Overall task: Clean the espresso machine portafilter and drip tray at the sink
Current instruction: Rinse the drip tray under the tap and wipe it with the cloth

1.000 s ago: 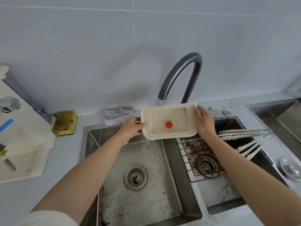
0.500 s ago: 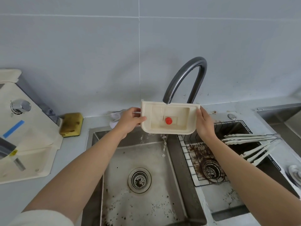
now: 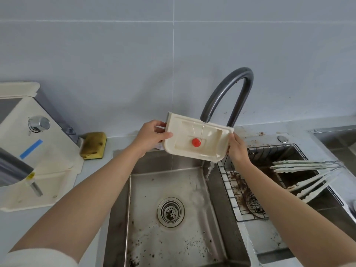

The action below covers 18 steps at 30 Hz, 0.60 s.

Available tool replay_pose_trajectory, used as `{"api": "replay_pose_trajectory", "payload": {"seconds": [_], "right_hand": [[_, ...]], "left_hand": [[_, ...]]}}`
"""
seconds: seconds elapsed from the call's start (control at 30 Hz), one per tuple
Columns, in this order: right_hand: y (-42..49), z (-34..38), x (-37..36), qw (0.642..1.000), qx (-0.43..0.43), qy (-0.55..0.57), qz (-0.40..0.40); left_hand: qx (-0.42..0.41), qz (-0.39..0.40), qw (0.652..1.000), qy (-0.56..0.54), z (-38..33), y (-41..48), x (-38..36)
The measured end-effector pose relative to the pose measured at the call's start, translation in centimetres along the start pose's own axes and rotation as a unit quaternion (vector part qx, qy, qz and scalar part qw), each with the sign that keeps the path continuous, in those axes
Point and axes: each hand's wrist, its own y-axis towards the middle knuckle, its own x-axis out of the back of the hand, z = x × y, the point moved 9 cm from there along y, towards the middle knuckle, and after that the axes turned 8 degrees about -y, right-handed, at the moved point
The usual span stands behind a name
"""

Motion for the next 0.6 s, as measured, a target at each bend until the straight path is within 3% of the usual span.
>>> {"api": "replay_pose_trajectory", "payload": {"seconds": [0.4, 0.6], "right_hand": [[-0.4, -1.3, -4.6, 0.994, -0.077, 0.044, 0.064], [-0.3, 0.5, -4.8, 0.998, -0.031, 0.021, 0.060]], "left_hand": [[-0.015, -0.038, 0.999, -0.004, -0.3, -0.9, 3.6], [0.003, -0.049, 0.998, -0.043, 1.3, -1.0, 4.6]]}}
